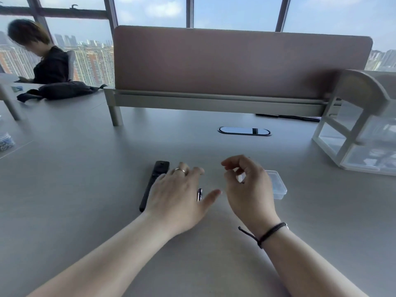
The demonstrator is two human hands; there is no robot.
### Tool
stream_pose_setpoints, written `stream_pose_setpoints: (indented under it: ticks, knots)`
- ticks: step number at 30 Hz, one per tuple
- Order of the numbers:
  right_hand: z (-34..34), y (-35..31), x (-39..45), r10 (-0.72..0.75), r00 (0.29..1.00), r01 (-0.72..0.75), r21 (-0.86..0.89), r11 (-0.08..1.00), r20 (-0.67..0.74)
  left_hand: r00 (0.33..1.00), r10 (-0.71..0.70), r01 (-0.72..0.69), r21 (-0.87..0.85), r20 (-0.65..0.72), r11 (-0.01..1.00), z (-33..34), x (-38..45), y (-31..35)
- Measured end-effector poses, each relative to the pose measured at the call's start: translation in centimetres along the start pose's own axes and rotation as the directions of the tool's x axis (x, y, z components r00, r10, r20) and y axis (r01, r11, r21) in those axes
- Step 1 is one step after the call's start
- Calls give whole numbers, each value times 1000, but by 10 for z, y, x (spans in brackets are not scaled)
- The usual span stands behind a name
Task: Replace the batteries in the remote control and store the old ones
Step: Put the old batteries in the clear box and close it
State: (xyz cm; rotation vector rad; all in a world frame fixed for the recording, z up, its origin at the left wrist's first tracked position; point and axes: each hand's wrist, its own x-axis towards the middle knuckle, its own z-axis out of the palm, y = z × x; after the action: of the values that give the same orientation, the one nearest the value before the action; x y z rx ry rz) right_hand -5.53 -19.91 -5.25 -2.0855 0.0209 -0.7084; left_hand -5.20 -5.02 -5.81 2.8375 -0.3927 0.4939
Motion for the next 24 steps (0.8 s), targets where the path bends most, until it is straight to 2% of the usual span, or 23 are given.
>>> stream_pose_setpoints:
  ticks: [2, 4, 7, 9, 12, 18, 21, 24]
  knots:
    - [-3, 3, 2, -48, 994, 26, -213, 977, -96, 991, 25, -27, 18, 135, 999, 8, -3, 8]
    - [-8, 7, 5, -21, 991, -34, -391, 920, -136, 982, 16, -21, 23, 188, 1000, 12, -2, 11]
    - [-13, 19, 9, 122, 991, -131, -559, 818, -55, 996, 43, -46, 38, 84, 998, 17, 1, 13]
    - [-14, 27, 10, 217, 975, -141, -638, 757, 41, 998, 62, -63, 43, 26, 997, 20, 3, 13]
    - [-16, 31, 8, 237, 964, -100, -661, 744, 121, 999, 47, -47, 38, -2, 998, 22, 6, 15]
    - [-15, 19, -6, 99, 968, 81, -668, 740, 228, 999, -4, 2, -55, -45, 998, 21, 7, 11]
    - [-24, 23, -7, 55, 962, 142, -661, 737, 267, 999, 24, -28, -75, -43, 997, 20, 6, 5]
    - [-35, 32, 0, 80, 947, 122, -579, 806, 312, 997, 74, -76, -108, -26, 991, 23, 8, -1]
